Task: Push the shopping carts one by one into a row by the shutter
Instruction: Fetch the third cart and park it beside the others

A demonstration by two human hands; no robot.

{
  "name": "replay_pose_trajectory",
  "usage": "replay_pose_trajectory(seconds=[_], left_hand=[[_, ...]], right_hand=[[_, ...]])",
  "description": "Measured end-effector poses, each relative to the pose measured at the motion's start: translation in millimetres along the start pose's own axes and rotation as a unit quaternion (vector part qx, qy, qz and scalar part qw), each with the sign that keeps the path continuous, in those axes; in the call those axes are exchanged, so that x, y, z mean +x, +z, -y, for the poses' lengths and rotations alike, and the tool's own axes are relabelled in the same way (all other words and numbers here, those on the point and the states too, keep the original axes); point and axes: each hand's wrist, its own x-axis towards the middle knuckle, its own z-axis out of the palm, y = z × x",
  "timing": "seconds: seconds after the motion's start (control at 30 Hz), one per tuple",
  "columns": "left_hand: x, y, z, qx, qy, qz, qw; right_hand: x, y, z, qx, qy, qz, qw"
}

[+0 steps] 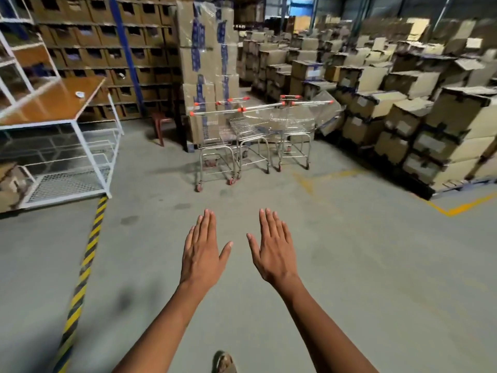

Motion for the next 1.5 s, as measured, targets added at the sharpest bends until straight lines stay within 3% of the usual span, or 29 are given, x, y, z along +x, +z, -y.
replay_pose_trajectory(seconds=[0.33, 0.6, 1.07, 1.5], left_hand=[[279.5, 113.1, -88.3, -0.033, 0.097, 0.026, 0.994], [455.6, 216.2, -160.7, -0.056, 0.135, 0.035, 0.989], [771.5, 411.0, -329.6, -0.061, 0.132, 0.033, 0.989], [1053.3, 598.3, -409.9, -0.057, 0.134, 0.051, 0.988]], right_hand=[[211.3, 30.9, -149.2, -0.042, 0.097, -0.023, 0.994], [368.7, 54.2, -282.5, -0.052, 0.132, -0.056, 0.988], [645.7, 92.6, -564.8, -0.077, 0.130, -0.031, 0.988], [926.1, 148.0, -780.3, -0.091, 0.136, -0.045, 0.986]])
